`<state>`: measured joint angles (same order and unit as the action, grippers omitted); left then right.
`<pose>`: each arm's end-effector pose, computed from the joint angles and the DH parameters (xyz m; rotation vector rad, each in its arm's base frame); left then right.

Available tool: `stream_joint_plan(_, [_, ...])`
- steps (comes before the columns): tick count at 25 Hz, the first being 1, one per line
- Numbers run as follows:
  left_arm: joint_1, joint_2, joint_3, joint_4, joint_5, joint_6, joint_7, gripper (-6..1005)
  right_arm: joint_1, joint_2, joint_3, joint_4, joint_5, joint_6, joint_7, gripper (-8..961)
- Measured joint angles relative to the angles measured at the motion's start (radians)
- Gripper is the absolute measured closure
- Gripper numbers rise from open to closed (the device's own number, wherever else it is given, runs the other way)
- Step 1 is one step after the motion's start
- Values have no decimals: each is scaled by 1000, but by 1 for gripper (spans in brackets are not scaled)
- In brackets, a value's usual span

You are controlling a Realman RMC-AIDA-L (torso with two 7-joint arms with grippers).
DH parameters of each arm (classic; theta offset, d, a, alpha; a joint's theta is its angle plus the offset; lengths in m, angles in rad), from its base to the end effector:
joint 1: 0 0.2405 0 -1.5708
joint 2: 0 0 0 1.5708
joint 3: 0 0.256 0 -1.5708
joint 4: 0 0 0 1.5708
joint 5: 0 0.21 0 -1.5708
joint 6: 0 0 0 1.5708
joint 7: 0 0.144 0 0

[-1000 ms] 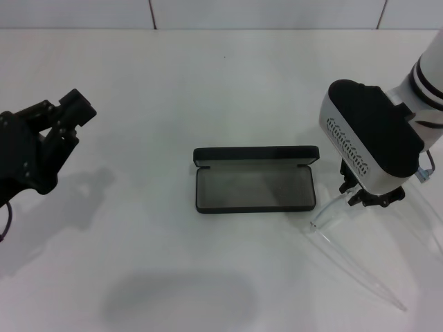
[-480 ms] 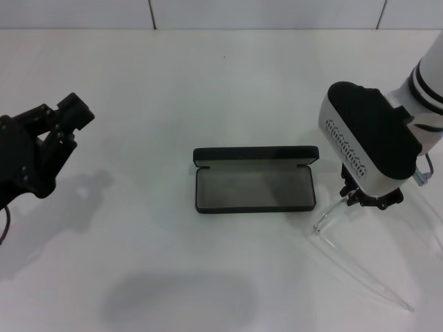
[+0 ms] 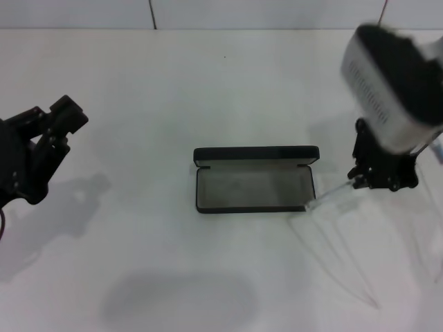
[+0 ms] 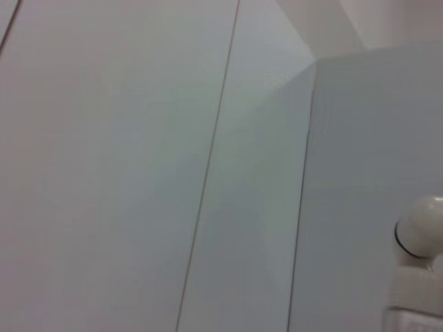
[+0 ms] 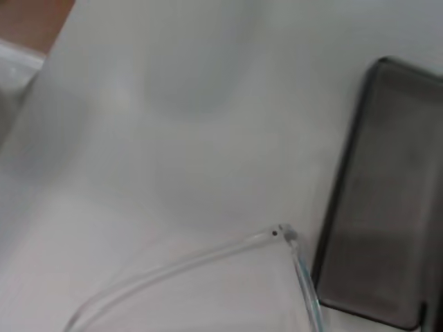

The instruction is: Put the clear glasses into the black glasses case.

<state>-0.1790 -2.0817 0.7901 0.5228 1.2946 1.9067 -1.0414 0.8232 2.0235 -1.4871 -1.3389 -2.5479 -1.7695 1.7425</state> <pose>-0.2877 0.2274 0.0440 -2.1789 -0.3838 -1.4227 0.1177 0.3562 0.0010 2.9542 0.5392 0.8670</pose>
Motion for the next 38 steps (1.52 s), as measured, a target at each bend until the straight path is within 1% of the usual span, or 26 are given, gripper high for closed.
stream_joint_plan(3, [-18, 1, 0, 2, 0, 17, -5, 899, -14, -1, 137, -63, 52, -94, 22, 883])
stream_joint_plan(5, [-33, 4, 1, 3, 0, 36, -9, 900, -31, -3, 205, -107, 96, -140, 38, 884])
stream_joint_plan(7, [-54, 10, 1, 4, 0, 59, -22, 900, -63, -3, 300, -163, 175, -193, 62, 885])
stream_joint_plan(9, [-81, 15, 5, 6, 3, 77, -45, 900, -89, -4, 356, -187, 239, -218, 83, 886])
stream_joint_plan(10, [-94, 16, 9, 11, 8, 85, -57, 900, -113, -4, 398, -202, 299, -228, 104, 886])
stream_joint_plan(12, [-112, 18, 19, 24, 14, 95, -74, 900, -136, -4, 420, -207, 343, -219, 116, 887])
stream_joint_plan(15, [-136, 15, 52, 57, 18, 103, -97, 900, -189, 0, 426, -196, 438, -138, 111, 888])
stream_joint_plan(17, [-153, 9, 81, 84, 18, 107, -112, 900, -216, 2, 409, -155, 515, -58, 89, 888])
stream_joint_plan(20, [-182, 4, 128, 105, 19, 108, -126, 900, -232, 2, 379, -55, 643, 46, 33, 888])
stream_joint_plan(23, [-208, 4, 175, 107, 17, 108, -130, 901, -237, 0, 349, 27, 728, 106, -13, 888])
stream_joint_plan(28, [-233, -1, 198, 108, 19, 108, -131, 904, -234, 1, 334, 143, 847, 134, -109, 889])
stream_joint_plan(32, [-238, -1, 200, 108, 12, 107, -132, 906, -234, -5, 339, 220, 935, 129, -176, 889])
stream_joint_plan(38, [-238, -4, 201, 103, 10, 106, -125, 905, -227, 0, 327, 232, 952, 131, -199, 889])
